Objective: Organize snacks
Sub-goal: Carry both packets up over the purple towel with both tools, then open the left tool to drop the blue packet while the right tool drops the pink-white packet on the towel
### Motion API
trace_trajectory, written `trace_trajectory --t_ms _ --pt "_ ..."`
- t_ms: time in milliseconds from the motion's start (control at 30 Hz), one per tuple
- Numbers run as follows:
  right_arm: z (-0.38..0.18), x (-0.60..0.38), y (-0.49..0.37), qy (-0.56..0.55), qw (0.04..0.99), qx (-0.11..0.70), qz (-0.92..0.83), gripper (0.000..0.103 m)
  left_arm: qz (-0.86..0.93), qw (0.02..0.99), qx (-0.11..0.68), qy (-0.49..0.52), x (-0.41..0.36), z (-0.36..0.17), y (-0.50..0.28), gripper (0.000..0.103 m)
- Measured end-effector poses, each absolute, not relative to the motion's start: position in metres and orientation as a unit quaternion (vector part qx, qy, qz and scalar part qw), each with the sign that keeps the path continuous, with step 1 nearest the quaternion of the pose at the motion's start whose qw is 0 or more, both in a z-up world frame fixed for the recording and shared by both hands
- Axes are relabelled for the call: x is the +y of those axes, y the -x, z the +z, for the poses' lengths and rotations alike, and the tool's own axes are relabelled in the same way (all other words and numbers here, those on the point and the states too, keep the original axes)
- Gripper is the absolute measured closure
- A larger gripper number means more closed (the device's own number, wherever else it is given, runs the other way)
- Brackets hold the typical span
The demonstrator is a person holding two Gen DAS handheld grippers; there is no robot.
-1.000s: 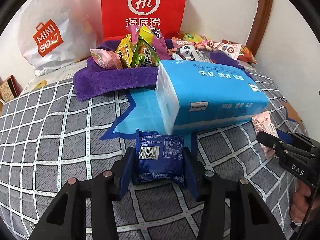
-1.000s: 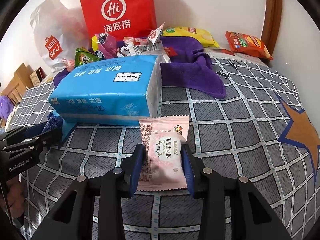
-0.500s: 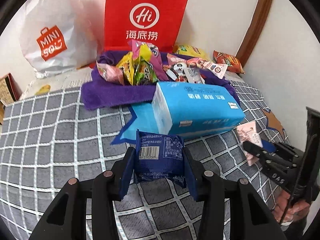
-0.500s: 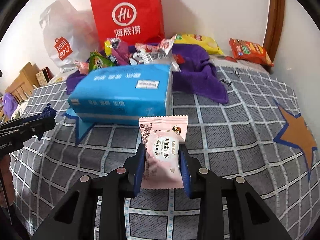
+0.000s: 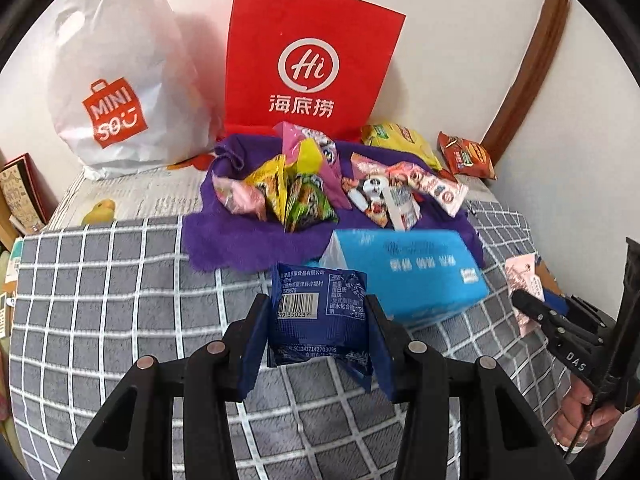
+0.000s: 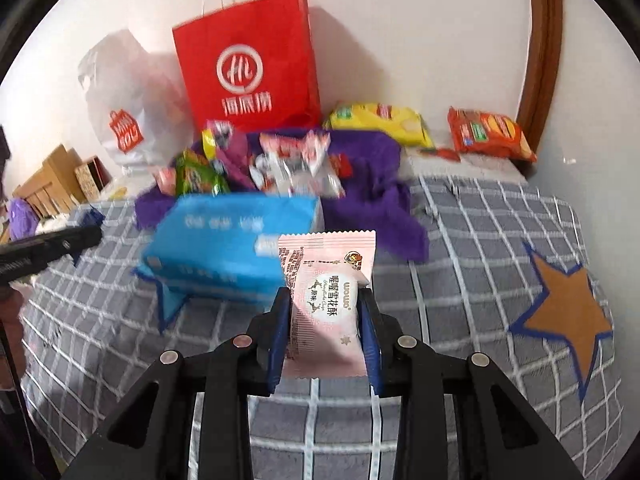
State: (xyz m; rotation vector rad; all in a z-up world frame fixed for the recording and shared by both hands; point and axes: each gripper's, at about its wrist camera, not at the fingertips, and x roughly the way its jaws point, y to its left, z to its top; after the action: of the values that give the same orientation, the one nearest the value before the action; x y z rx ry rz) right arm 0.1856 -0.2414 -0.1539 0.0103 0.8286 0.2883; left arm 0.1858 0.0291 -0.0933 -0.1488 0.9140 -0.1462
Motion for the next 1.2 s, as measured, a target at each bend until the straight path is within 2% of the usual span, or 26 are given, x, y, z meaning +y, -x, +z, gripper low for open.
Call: trace_trajectory --t_ms 400,667,900,1200 --pt "-0.074 -0.214 -0.264 0.010 0.930 0.340 0.142 0.070 -0.056 0.906 0.416 0.061 0.031 -0.042 -0.256 0.059" --pt "-0.048 -0.191 -0.321 0.005 0.930 0.325 0.173 0.070 -0.049 0.908 0.408 0.076 0.038 -0.027 -0.307 0.059" --pt "-0.085 -0.173 -0.354 -0.009 0.906 0.368 0.210 0.070 -0.048 0.905 0.411 0.098 0.053 -0.044 -0.338 0.059" --pt "-0.132 -0.157 -0.375 0.031 0.876 0.423 0.230 0.070 -0.054 0.894 0.435 0.090 0.054 -0.067 -0.352 0.059"
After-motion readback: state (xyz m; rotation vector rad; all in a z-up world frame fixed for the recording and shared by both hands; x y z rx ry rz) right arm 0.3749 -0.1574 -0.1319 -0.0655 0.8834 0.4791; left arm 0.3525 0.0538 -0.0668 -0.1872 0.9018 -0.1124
